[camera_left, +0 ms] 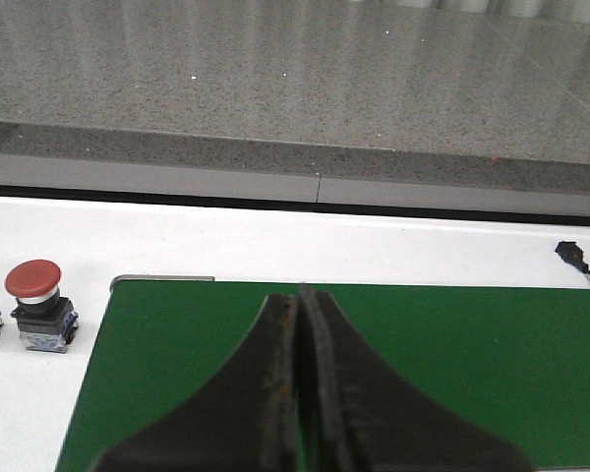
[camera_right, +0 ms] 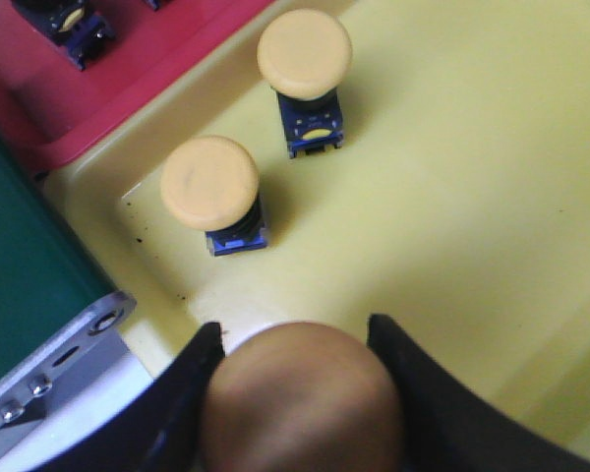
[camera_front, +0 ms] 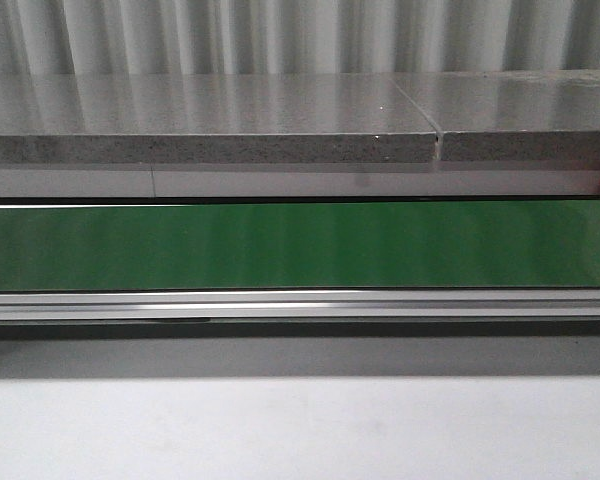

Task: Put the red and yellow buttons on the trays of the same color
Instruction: 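Carry the yellow button into the yellow tray and release it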

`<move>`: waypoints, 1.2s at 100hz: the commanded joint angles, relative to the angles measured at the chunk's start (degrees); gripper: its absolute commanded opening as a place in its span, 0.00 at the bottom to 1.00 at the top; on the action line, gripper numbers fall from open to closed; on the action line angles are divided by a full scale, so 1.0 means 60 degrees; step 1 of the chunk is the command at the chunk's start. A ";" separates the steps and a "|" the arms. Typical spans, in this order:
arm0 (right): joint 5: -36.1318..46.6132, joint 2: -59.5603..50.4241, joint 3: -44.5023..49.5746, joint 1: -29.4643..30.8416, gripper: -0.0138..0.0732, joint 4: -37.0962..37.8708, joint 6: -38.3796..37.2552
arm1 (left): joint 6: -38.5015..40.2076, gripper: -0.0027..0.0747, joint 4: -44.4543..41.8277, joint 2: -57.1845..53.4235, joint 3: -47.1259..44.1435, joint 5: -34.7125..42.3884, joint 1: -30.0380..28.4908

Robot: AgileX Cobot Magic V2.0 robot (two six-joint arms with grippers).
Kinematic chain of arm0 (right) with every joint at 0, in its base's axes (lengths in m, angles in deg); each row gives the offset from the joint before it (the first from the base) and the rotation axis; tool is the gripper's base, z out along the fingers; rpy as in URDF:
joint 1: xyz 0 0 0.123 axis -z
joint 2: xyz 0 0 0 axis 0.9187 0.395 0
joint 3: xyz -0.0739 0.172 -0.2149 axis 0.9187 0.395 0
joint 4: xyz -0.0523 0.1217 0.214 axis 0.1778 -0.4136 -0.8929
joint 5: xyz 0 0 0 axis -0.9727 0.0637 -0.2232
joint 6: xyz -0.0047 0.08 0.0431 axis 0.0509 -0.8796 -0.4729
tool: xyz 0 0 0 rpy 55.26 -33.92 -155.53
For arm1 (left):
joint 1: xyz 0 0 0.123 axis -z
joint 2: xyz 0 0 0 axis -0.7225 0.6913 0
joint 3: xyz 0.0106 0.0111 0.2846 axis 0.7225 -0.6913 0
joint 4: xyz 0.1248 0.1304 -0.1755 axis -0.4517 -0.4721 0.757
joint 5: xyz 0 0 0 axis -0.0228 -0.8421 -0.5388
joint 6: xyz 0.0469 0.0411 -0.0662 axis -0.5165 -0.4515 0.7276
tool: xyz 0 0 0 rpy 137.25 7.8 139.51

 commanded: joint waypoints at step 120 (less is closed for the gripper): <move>0.3175 0.3568 -0.0128 0.0064 0.35 -0.0286 -0.0226 | 0.0033 0.01 -0.0005 0.0002 0.0256 0.0670 0.0073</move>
